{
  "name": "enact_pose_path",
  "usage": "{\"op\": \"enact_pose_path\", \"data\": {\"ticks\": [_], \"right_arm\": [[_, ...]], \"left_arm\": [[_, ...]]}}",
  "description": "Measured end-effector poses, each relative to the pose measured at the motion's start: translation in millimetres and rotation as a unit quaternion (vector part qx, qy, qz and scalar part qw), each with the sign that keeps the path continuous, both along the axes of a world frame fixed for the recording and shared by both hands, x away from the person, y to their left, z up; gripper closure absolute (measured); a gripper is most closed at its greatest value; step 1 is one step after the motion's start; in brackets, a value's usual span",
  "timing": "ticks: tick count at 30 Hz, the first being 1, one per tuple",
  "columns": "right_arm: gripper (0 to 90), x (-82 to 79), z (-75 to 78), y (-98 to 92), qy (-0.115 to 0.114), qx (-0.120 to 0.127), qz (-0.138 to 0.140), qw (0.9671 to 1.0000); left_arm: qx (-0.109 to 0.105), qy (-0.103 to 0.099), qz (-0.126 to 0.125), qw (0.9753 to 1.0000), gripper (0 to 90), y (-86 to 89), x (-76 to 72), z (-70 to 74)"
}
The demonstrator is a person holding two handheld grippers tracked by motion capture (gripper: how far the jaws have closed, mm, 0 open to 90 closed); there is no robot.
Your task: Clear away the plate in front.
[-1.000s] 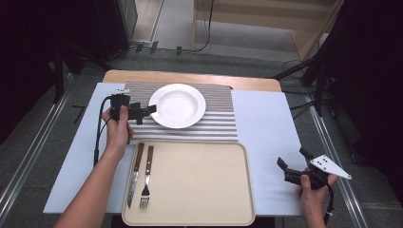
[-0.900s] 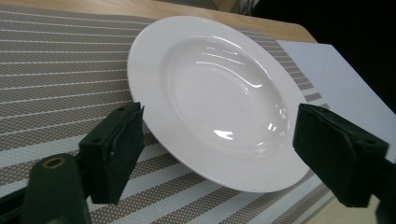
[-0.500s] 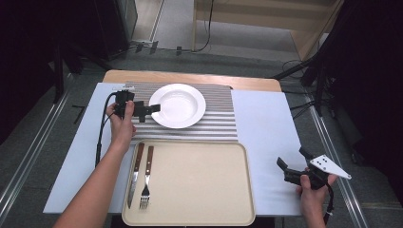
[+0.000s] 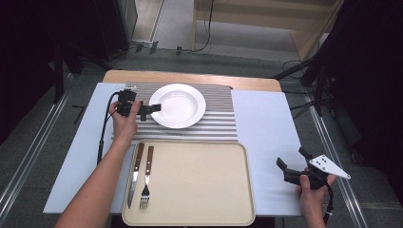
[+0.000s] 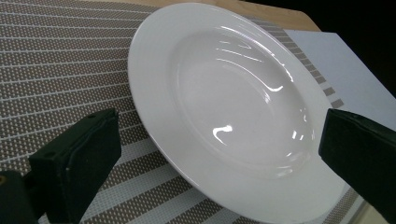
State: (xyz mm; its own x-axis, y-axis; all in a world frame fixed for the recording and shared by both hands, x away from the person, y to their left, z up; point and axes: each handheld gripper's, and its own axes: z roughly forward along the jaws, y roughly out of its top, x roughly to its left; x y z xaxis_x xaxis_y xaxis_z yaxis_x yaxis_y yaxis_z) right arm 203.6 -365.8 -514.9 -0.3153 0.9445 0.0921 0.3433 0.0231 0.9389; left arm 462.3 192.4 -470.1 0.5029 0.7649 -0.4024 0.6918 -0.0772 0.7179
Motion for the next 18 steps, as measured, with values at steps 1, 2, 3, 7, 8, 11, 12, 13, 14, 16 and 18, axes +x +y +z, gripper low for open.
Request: {"op": "enact_pose_path", "data": {"ticks": [1,2,3,7,8,11,12,13,14,16,18], "right_arm": [[0.0,0.1,0.0,0.2,0.0,-0.001,0.001,1.0],[0.0,0.1,0.0,0.5,0.001,-0.002,0.001,1.0],[0.0,0.2,0.0,0.8,0.001,-0.003,0.001,1.0],[0.0,0.2,0.0,0.6,0.001,-0.003,0.002,1.0],[0.0,0.2,-0.1,0.5,0.001,-0.002,0.002,1.0],[0.0,0.4,-0.2,0.7,0.001,-0.002,0.002,1.0],[0.0,0.3,-0.2,0.8,0.001,-0.002,0.002,1.0],[0.0,0.4,-0.2,0.8,0.001,-0.002,0.002,1.0],[0.0,0.4,-0.2,0.8,0.001,-0.002,0.002,1.0],[0.0,0.4,-0.2,0.7,0.002,-0.002,0.002,1.0],[0.0,0.7,-0.3,0.6,0.001,-0.002,0.003,1.0]], "left_arm": [[-0.004,0.001,0.001,1.0,0.0,1.0,1.3,-1.0],[-0.005,0.002,0.002,1.0,0.0,1.6,2.7,-2.1],[-0.004,0.005,0.003,1.0,0.0,1.5,4.2,-3.1],[-0.004,0.014,0.006,0.9999,0.0,-0.1,10.1,-5.5],[-0.003,0.015,0.005,0.9999,0.0,-1.1,11.4,-5.4],[-0.001,0.018,0.005,0.9998,0.0,-5.2,15.8,-4.7],[-0.001,0.019,0.005,0.9998,0.0,-6.3,17.2,-4.5],[0.001,0.017,0.007,0.9998,0.8,-7.4,18.3,-4.2],[0.002,0.019,0.007,0.9998,4.4,-8.0,19.5,-4.1],[0.001,0.023,0.006,0.9997,5.3,-9.2,20.9,-4.7],[0.018,0.033,0.002,0.9993,5.3,-13.0,24.2,-6.6]]}}
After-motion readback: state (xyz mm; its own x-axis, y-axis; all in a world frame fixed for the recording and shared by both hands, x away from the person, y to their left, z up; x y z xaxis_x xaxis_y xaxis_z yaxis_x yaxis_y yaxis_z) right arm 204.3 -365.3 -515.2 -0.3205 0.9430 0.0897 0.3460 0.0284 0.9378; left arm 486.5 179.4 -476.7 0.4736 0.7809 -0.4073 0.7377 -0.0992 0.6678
